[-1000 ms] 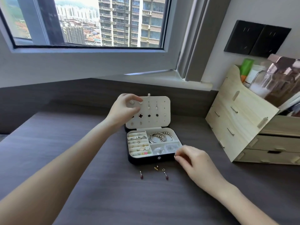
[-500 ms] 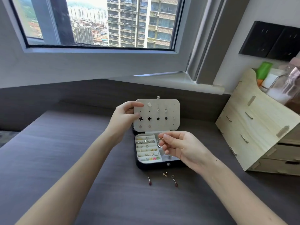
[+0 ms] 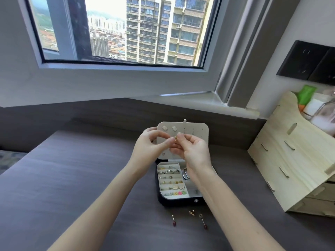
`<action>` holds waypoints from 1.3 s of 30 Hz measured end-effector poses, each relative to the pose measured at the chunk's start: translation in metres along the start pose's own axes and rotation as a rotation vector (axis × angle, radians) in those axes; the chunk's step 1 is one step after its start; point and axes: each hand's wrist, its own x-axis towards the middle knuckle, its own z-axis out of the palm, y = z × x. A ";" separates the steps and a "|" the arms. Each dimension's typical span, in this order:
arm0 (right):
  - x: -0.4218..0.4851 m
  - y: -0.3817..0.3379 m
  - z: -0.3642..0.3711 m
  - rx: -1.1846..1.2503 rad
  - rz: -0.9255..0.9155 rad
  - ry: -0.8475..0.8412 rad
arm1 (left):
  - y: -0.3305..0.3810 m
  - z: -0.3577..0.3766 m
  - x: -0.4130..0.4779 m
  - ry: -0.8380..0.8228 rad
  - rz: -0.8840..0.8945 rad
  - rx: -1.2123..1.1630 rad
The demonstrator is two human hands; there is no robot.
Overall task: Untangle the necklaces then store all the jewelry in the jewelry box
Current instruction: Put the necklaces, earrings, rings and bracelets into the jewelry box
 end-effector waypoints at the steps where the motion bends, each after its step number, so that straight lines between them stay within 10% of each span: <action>1: 0.001 0.003 0.003 -0.020 -0.023 0.030 | -0.001 0.001 0.000 0.013 0.012 0.016; 30: 0.009 -0.017 -0.025 -1.035 -0.698 -0.436 | 0.019 -0.018 0.006 -0.197 -0.072 0.038; 39: 0.013 -0.033 -0.023 -1.093 -0.603 -0.643 | 0.019 -0.022 0.008 -0.250 -0.041 0.182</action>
